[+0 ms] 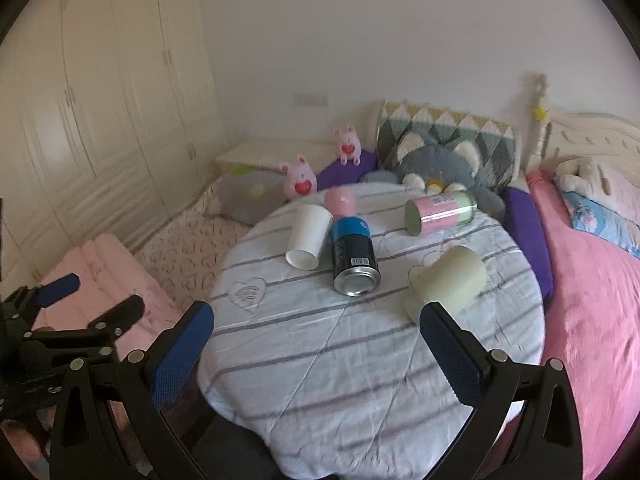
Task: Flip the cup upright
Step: 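Reach the right tool toward the pink translucent cup behind the white cup, then grasp the pink cup with the right tool and lift it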
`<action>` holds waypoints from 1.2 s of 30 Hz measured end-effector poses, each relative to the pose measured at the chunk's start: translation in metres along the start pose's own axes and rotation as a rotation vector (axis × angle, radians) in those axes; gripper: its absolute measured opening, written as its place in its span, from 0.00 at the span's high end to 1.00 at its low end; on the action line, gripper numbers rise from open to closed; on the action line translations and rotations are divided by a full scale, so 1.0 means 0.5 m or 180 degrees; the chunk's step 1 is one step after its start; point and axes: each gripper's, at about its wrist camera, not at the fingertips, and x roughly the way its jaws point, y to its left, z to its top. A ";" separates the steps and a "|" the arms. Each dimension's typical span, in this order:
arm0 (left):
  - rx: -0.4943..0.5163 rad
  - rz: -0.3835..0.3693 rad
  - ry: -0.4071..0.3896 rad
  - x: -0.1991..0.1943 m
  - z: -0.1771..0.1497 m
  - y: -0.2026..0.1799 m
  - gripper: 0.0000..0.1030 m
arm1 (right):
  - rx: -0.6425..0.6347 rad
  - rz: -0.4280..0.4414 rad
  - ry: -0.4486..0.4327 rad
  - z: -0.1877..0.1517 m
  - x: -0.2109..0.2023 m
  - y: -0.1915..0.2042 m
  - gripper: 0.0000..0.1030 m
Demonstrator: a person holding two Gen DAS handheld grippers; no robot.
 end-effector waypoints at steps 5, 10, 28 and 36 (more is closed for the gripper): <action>-0.0024 0.0079 0.0130 0.143 0.078 -0.007 0.00 | 0.0038 0.0030 0.0313 0.089 0.155 -0.036 0.00; -0.0036 0.0139 0.0256 0.271 0.149 -0.023 0.00 | 0.0133 0.0035 0.0592 0.166 0.317 -0.060 0.00; -0.0124 0.0092 0.0524 0.460 0.249 -0.049 0.00 | 0.0386 0.0289 0.1652 0.267 0.642 -0.107 0.08; -0.0174 0.0123 0.0542 0.457 0.246 -0.045 0.00 | 0.0307 0.0392 0.1765 0.260 0.660 -0.108 0.35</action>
